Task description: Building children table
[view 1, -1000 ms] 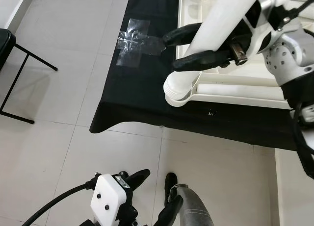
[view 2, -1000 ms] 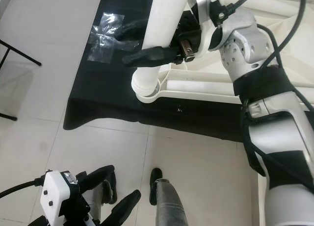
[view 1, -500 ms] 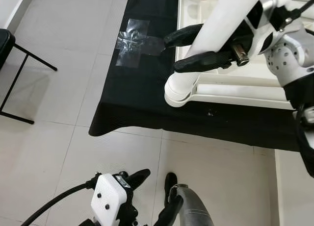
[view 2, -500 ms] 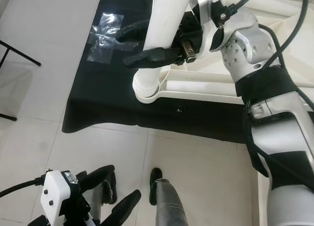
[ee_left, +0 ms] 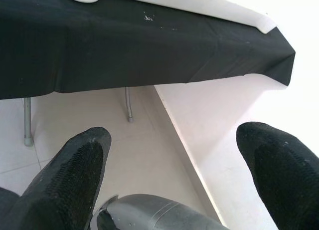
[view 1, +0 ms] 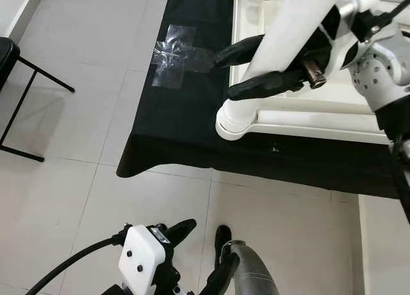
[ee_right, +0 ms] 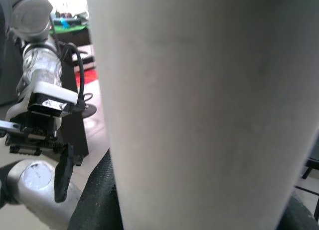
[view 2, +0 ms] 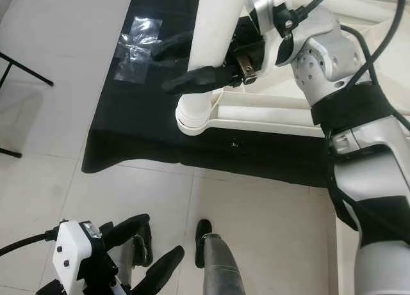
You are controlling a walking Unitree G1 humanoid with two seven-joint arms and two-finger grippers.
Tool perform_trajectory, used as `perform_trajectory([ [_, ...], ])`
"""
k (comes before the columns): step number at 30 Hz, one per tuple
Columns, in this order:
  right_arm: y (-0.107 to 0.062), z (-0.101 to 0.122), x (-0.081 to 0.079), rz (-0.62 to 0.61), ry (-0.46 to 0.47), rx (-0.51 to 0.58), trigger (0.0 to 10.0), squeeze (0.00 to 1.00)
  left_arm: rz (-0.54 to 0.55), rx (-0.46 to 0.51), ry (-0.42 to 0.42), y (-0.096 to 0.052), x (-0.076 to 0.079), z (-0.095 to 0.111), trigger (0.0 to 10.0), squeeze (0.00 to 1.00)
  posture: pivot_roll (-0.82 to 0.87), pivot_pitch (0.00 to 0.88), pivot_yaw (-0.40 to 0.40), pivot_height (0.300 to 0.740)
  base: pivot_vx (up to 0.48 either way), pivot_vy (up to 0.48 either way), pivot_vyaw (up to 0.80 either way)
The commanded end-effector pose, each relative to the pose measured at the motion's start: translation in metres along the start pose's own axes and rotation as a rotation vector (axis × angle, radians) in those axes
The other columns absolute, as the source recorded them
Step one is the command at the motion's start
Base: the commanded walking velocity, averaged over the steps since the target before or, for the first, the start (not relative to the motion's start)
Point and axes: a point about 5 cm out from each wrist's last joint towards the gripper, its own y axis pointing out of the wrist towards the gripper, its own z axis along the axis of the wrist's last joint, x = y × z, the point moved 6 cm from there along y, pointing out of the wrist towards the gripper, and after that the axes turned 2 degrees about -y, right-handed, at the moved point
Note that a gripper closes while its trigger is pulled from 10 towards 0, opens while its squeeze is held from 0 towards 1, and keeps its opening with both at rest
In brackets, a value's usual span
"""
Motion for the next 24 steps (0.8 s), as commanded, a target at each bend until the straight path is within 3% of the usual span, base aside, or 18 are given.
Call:
perform_trajectory([
  [1, 0.002, -0.041, -0.015, 0.039, 0.139, -0.102, 10.0, 0.0, -0.018, -0.021, -0.031, -0.003, 0.006, -0.004, 10.0, 0.0, 0.11, 0.557, -0.059, 0.74, 0.0, 0.0, 0.0],
  [8, 0.019, -0.041, -0.014, 0.087, 0.127, -0.08, 10.0, 0.0, -0.018, -0.022, -0.031, -0.002, 0.006, -0.004, 10.0, 0.0, 0.1, 0.556, -0.063, 0.74, 0.0, 0.0, 0.0],
  [12, 0.029, -0.044, -0.001, 0.068, 0.131, -0.072, 10.0, 0.0, -0.017, -0.02, -0.032, -0.001, 0.006, -0.003, 10.0, 0.0, 0.09, 0.559, -0.071, 0.74, 0.0, 0.0, 0.0],
  [19, 0.027, -0.044, 0.009, 0.029, 0.125, -0.07, 10.0, 0.0, -0.015, -0.018, -0.032, -0.001, 0.006, -0.003, 10.0, 0.0, 0.09, 0.558, -0.075, 0.74, 0.0, 0.0, 0.0],
  [24, 0.027, -0.052, 0.027, -0.088, 0.12, -0.106, 10.0, 0.0, -0.015, -0.016, -0.033, 0.0, 0.006, -0.002, 10.0, 0.0, 0.09, 0.559, -0.077, 0.74, 0.0, 0.0, 0.0],
])
